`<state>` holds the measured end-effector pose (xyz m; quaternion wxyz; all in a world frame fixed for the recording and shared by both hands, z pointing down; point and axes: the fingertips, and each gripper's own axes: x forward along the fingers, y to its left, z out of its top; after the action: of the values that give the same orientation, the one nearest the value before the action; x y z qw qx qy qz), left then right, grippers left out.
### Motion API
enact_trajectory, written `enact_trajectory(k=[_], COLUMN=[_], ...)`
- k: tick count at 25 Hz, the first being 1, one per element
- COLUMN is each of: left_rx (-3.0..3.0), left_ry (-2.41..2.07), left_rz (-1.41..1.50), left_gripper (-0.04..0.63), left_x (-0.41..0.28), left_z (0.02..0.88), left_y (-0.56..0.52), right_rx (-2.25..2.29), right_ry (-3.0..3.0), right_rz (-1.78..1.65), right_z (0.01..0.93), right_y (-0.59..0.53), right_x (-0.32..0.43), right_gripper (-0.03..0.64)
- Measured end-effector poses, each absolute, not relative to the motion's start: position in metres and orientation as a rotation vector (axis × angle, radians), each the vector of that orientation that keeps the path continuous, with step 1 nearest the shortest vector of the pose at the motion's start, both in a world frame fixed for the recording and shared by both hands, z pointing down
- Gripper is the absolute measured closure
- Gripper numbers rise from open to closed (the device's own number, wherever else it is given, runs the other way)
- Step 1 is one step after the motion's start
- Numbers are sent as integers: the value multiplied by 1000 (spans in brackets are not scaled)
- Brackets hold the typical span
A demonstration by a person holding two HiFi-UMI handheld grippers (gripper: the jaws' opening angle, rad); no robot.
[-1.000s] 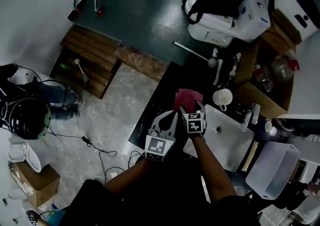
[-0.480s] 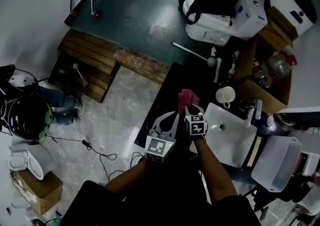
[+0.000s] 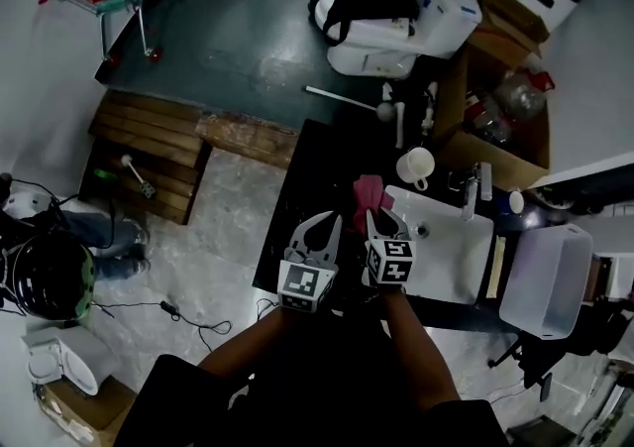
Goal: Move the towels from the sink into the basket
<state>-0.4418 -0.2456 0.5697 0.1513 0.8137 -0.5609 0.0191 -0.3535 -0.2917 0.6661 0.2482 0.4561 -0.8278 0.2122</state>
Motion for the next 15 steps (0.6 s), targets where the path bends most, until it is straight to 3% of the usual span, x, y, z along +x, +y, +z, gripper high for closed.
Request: enact_trajectory(k=[6,15], left_rx=[2467,2603], left_ry=[-1501,-1320], left_rz=[43,75], left_gripper=[583,583], left_x=[-373,-228], left_z=[559,551], left_y=[-218,-162], right_rx=[1381,1683], right_ry=[-2369,-2308], right_rz=[578,523], right_z=[620,574], right_y=[-246,-177], right_x=[-302,-158], right_gripper=[534,534])
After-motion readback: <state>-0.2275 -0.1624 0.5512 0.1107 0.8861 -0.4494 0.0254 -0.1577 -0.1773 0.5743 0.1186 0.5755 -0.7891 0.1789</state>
